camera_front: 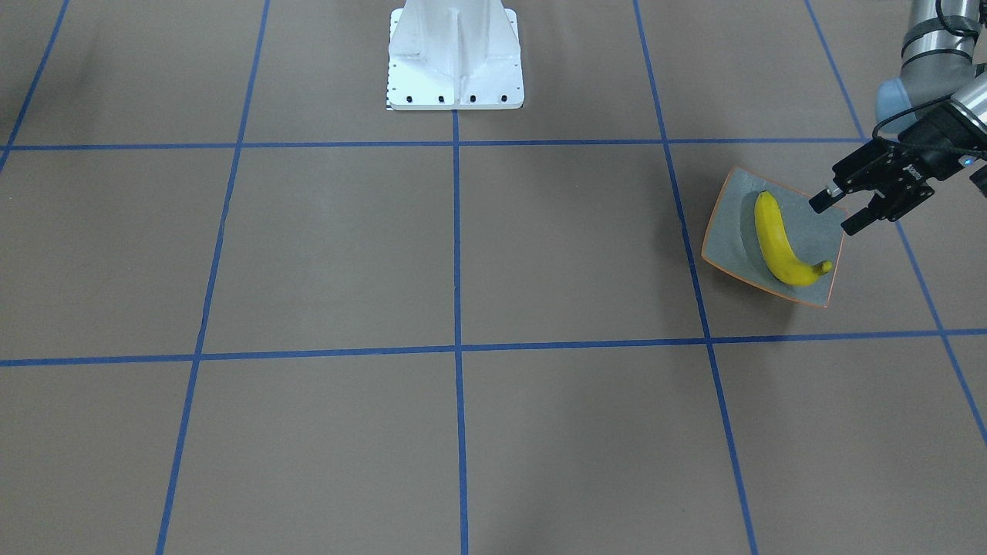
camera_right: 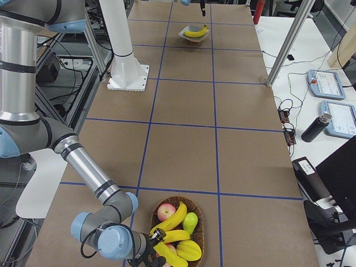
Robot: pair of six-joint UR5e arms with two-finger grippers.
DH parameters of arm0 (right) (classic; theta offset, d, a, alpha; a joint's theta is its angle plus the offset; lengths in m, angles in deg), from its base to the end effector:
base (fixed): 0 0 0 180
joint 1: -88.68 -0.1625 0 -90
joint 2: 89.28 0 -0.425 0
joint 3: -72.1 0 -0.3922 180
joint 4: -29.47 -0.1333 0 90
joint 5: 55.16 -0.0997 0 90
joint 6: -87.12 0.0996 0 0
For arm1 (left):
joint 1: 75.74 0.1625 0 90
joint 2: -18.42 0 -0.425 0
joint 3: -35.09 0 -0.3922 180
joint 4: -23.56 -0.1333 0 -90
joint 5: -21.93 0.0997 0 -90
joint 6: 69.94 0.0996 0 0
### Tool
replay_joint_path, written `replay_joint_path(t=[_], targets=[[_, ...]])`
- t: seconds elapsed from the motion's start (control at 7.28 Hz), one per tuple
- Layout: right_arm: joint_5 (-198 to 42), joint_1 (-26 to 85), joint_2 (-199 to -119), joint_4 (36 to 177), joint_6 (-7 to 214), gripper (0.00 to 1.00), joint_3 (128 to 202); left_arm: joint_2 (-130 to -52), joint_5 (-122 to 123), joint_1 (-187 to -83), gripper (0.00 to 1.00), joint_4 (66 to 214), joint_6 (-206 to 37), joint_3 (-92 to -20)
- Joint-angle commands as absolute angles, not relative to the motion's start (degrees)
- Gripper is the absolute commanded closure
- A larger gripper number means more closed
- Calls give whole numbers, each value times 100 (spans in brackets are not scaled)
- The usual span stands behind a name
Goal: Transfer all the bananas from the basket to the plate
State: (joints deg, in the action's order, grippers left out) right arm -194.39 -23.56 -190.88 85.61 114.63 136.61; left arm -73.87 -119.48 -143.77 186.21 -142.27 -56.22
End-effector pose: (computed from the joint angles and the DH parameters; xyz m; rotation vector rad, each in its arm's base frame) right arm 0.1759 -0.2773 0.8859 -0.0953 -0.8833 0.8368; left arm 0.1328 -0.4774 0.4805 0.2795 1.3955 -0.1292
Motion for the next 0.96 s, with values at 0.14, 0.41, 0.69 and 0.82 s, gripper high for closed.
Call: replay_joint_path(t=[0.14, 0.41, 0.69, 0.82], targets=[[-19543, -2347, -19088, 8554, 11463, 64, 13565, -7386, -11948, -14385, 0, 18615, -14227, -5623], [-19534, -2347, -19096, 8405, 11463, 100, 13626, -7378, -11948, -14385, 0, 18615, -14227, -5623], [-19491, -2364, -19088, 8396, 11463, 100, 13958, -7369, -11957, -14386, 0, 18624, -14227, -5623], [-19482, -2373, -19088, 8396, 11472, 100, 14186, -7369, -11957, -14386, 0, 18615, -14236, -5623]])
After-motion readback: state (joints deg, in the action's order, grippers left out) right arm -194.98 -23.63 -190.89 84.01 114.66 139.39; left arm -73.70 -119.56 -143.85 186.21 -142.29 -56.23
